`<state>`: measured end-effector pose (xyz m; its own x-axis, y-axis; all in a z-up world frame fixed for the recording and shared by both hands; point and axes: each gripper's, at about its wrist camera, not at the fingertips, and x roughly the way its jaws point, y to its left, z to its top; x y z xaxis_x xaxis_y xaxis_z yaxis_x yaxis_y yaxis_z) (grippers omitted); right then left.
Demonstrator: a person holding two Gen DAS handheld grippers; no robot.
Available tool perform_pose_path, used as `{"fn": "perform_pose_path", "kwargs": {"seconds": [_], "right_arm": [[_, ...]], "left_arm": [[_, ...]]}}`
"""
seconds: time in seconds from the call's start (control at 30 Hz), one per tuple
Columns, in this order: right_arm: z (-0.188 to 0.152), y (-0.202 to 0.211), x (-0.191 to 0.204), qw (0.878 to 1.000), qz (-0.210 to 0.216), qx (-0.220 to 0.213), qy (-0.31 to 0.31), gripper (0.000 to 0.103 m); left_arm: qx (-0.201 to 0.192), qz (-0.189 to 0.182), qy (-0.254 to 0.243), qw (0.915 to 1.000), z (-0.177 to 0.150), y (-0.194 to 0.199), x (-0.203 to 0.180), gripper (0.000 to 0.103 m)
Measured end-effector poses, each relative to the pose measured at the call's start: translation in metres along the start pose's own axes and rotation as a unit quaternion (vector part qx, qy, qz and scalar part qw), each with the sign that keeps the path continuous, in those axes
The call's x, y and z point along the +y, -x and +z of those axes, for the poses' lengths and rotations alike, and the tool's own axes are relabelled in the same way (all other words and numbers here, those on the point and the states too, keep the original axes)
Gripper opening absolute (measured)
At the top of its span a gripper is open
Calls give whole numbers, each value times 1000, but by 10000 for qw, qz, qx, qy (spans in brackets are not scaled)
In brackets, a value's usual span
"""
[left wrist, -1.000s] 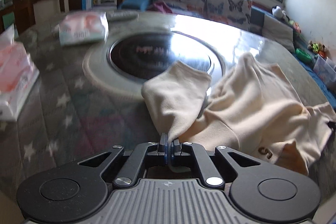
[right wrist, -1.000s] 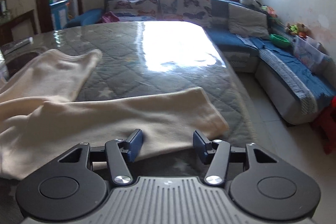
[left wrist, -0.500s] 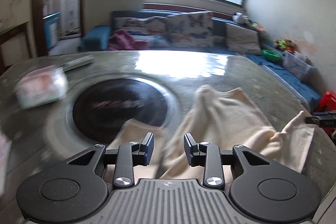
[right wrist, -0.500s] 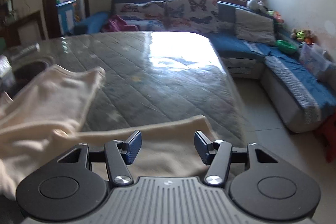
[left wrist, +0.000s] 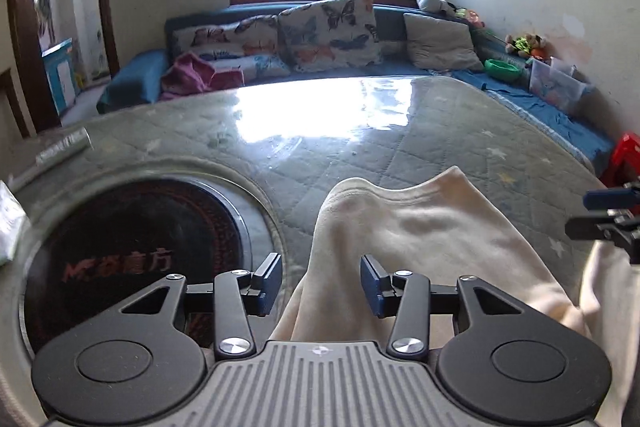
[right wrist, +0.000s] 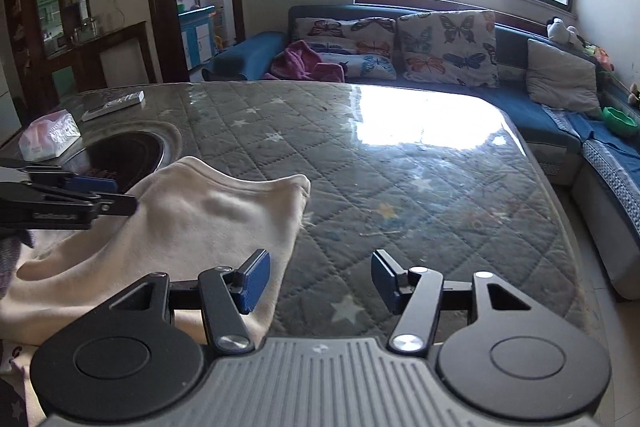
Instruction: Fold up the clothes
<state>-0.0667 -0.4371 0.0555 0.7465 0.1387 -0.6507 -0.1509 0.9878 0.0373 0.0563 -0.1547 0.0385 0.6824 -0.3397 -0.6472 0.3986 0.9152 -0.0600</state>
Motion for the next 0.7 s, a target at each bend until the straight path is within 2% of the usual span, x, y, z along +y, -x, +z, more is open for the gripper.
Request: {"fn": "perform_pose_path", "kwargs": {"seconds": [0.03,0.1,0.2,0.37,0.57,0.7], "right_arm": [[1,-1,0,10000,4,-1,3,57],[2,-4,0,10000,11,-4,-14,57],[5,-5,0,10000,34,-61,-36,57],[13,-9,6,9997,207,-140,-32,57],[21,-23,26,9979,589,-210,136,58],[21,-41,31,9979,618,-22,172,58]], "left_arm": [[5,-97,38,9999,1,-2,0,30],[-7,-225,66,9997,1,-6,-2,6],[-156,-465,41,9988,0,-1,-9,5],[-266,-1103,-343,9930,-14,14,-37,5],[84,-1430,-772,9867,-32,13,-58,6],[111,-1602,-783,9839,-31,27,-49,7]]}}
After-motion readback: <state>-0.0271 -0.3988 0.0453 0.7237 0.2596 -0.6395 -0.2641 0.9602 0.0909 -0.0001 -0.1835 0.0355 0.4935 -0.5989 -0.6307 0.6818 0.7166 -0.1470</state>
